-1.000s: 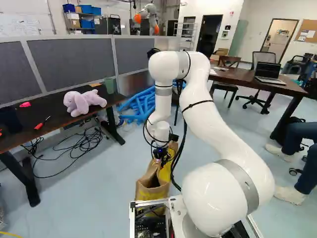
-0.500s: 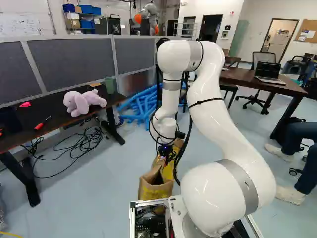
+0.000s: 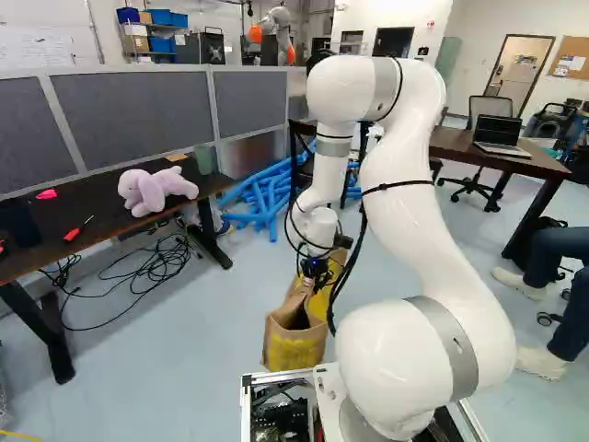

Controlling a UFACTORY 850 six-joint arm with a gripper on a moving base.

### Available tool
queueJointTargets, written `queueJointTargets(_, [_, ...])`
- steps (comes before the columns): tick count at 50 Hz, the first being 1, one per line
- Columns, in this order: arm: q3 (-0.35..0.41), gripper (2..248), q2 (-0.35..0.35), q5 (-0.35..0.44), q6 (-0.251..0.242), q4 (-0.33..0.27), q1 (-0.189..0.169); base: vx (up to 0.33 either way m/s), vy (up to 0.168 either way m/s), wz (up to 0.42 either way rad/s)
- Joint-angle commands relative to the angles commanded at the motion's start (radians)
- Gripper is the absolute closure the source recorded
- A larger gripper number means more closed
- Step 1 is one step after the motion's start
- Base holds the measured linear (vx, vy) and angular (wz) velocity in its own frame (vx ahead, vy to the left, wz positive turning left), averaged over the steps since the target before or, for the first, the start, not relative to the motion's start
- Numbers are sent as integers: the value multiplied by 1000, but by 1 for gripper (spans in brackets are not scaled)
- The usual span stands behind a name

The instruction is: Pick up the bag on the ground and place it on the table

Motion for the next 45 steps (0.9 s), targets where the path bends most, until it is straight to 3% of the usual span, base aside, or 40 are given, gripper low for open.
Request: queueJointTargets(45, [47,228,189,-186,0,0,-34,0,0,0])
